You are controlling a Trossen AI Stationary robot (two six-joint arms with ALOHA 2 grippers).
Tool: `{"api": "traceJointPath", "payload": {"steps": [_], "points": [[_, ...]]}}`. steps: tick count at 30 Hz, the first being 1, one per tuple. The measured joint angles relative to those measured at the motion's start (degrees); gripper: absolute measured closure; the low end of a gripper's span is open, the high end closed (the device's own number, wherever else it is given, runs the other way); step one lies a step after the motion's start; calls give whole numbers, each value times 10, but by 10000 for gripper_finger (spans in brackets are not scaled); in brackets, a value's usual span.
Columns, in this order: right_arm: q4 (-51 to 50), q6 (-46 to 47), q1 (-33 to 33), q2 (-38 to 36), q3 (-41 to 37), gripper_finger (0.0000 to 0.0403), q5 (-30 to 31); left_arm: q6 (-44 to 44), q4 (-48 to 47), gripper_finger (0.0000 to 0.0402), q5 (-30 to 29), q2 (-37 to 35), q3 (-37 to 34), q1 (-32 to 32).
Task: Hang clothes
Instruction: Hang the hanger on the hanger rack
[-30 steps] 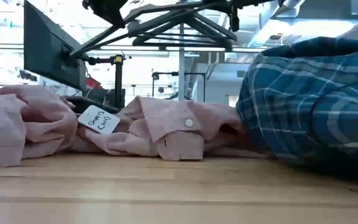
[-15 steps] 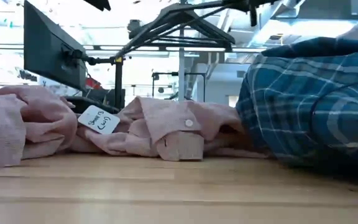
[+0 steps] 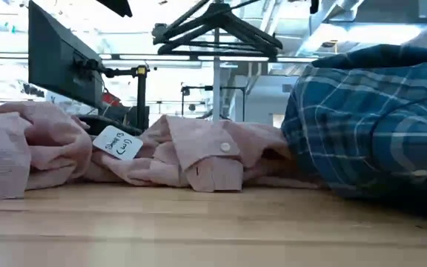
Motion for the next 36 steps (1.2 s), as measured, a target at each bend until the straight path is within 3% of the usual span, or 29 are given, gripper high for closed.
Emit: {"api": "traceJointPath", "payload": {"steps": [8, 14, 24, 31, 36], "points": [[42, 9, -24, 45, 0, 373, -13, -4, -3, 249, 0, 3, 0, 0], [34, 9, -46, 51, 0, 373, -38, -28, -23, 249, 0, 3, 0, 0], [8, 5, -53, 53, 1, 369, -28, -30, -20, 249, 0, 3, 0, 0], [-56, 9, -57, 50, 0, 228, -14, -44, -24, 249, 27, 3, 0, 0], [-183, -26, -71, 10, 0, 153, -31, -54, -27, 249, 64, -9, -1, 0]]}}
